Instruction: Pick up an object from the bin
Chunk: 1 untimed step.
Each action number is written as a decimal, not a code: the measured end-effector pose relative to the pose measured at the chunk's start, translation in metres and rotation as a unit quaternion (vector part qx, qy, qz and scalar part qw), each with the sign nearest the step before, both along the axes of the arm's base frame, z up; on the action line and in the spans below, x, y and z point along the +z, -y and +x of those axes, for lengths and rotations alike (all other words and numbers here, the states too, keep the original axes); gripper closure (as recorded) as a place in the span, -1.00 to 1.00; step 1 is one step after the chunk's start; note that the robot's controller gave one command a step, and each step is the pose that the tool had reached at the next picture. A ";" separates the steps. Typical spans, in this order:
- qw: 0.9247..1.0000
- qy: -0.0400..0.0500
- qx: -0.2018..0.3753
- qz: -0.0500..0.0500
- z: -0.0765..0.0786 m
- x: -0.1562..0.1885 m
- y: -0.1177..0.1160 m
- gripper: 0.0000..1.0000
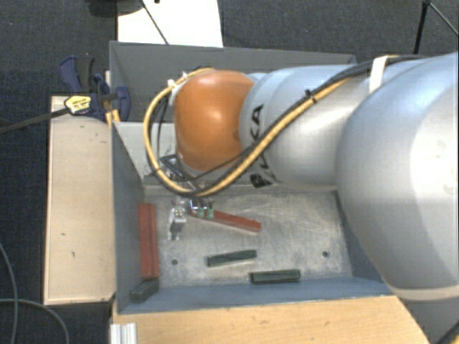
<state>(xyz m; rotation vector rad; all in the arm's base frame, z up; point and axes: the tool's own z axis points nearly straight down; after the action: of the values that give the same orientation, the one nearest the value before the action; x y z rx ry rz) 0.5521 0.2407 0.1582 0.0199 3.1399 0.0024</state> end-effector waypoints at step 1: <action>1.000 0.000 -0.001 0.000 0.000 0.000 0.000 -1.00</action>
Offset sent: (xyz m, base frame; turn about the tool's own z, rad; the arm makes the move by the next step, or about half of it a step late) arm 0.0248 -0.0559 -0.0063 0.0561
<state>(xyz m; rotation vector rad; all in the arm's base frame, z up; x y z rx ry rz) 0.5521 0.2407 0.1582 0.0224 3.1400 0.0025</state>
